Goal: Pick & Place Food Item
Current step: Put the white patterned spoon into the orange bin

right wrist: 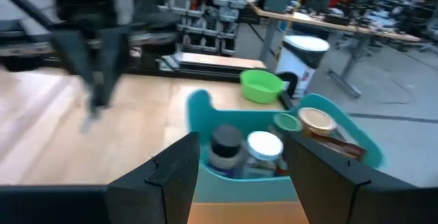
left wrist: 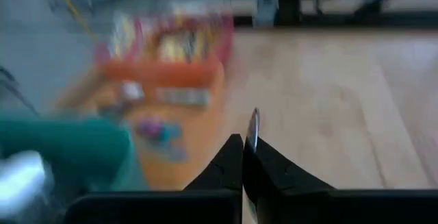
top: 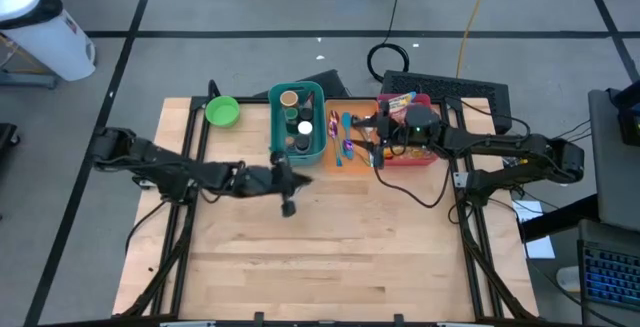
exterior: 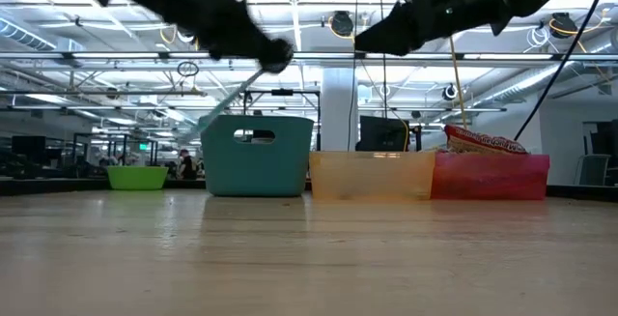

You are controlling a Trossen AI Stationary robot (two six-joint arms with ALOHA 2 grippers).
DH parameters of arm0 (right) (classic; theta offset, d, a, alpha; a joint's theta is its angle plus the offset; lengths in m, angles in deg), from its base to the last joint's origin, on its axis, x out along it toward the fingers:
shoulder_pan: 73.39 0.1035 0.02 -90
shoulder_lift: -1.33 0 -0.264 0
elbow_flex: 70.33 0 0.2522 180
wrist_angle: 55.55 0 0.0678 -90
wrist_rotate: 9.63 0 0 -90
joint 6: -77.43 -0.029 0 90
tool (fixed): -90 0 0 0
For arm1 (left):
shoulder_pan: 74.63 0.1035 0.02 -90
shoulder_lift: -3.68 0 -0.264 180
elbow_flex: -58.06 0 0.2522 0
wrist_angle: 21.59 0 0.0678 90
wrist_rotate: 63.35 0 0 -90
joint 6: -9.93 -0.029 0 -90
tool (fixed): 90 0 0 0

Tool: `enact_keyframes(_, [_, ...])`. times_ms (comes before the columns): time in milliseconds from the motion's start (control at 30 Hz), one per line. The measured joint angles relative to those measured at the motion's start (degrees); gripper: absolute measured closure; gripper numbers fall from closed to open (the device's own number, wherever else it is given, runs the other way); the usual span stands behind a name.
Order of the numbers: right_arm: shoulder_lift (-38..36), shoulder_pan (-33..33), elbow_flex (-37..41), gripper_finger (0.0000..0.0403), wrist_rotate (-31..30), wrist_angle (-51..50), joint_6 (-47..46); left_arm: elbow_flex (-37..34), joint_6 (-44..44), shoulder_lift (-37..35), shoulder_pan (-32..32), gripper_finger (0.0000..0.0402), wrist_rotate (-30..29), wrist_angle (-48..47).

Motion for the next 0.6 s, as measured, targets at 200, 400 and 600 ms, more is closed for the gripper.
enact_keyframes(200, [1.7, 5.9, 0.0, 0.0198, 0.1, 1.0, -1.3, 4.0, -11.2, 6.5, 3.2, 0.0387, 0.9, 8.6])
enact_keyframes(400, [6.8, 10.3, 0.0, 0.0197, 0.1, 6.2, -4.0, 9.1, -15.7, 13.4, 5.3, 0.0394, 1.4, 11.8])
enact_keyframes(600, [10.6, 11.3, 0.0, 0.0197, 0.0, 8.9, -4.0, 12.1, -19.7, 15.8, 6.0, 0.0389, 1.3, 11.7])
